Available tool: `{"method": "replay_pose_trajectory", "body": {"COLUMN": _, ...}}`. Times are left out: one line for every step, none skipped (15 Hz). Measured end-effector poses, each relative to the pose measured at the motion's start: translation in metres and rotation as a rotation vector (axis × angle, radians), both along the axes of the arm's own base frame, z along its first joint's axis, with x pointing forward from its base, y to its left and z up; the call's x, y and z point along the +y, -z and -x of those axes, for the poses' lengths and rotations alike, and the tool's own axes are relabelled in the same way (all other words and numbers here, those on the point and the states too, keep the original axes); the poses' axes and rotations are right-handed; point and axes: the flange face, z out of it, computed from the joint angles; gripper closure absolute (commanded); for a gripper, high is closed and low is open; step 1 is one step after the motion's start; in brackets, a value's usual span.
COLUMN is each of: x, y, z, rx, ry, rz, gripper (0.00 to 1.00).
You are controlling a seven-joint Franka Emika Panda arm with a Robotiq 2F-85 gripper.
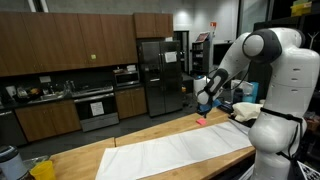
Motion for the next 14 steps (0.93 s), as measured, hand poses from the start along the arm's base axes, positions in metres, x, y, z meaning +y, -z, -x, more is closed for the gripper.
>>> {"method": "replay_pose_trajectory", "body": {"x": 0.000, "y": 0.000, "z": 0.000, "rx": 0.000, "ry": 0.000, "rz": 0.000, "gripper": 0.75}}
{"method": "replay_pose_trajectory", "body": {"x": 0.000, "y": 0.000, "z": 0.000, "rx": 0.000, "ry": 0.000, "rz": 0.000, "gripper": 0.75}}
{"method": "replay_pose_trajectory", "body": {"x": 0.000, "y": 0.000, "z": 0.000, "rx": 0.000, "ry": 0.000, "rz": 0.000, "gripper": 0.75}}
{"method": "replay_pose_trajectory", "body": {"x": 0.000, "y": 0.001, "z": 0.000, "rx": 0.002, "ry": -0.003, "rz": -0.002, "gripper": 0.75}}
{"method": "replay_pose_trajectory", "body": {"x": 0.001, "y": 0.001, "z": 0.000, "rx": 0.004, "ry": -0.009, "rz": -0.009, "gripper": 0.75}}
{"method": "replay_pose_trajectory", "body": {"x": 0.000, "y": 0.001, "z": 0.000, "rx": 0.008, "ry": -0.012, "rz": -0.032, "gripper": 0.75}}
{"method": "replay_pose_trajectory", "body": {"x": 0.000, "y": 0.001, "z": 0.000, "rx": 0.010, "ry": -0.014, "rz": -0.062, "gripper": 0.75}}
{"method": "replay_pose_trajectory", "body": {"x": -0.002, "y": 0.000, "z": 0.001, "rx": 0.009, "ry": -0.013, "rz": -0.089, "gripper": 0.75}}
{"method": "replay_pose_trajectory", "body": {"x": -0.005, "y": -0.002, "z": 0.001, "rx": 0.003, "ry": -0.008, "rz": -0.106, "gripper": 0.75}}
{"method": "replay_pose_trajectory", "body": {"x": -0.009, "y": -0.007, "z": 0.003, "rx": -0.007, "ry": 0.001, "rz": -0.114, "gripper": 0.75}}
{"method": "replay_pose_trajectory", "body": {"x": -0.013, "y": -0.012, "z": 0.005, "rx": -0.020, "ry": 0.010, "rz": -0.116, "gripper": 0.75}}
{"method": "replay_pose_trajectory", "body": {"x": -0.018, "y": -0.020, "z": 0.009, "rx": -0.036, "ry": 0.021, "rz": -0.115, "gripper": 0.75}}
{"method": "replay_pose_trajectory", "body": {"x": -0.022, "y": -0.027, "z": 0.013, "rx": -0.051, "ry": 0.029, "rz": -0.115, "gripper": 1.00}}
{"method": "replay_pose_trajectory", "body": {"x": -0.025, "y": -0.034, "z": 0.018, "rx": -0.062, "ry": 0.036, "rz": -0.114, "gripper": 1.00}}
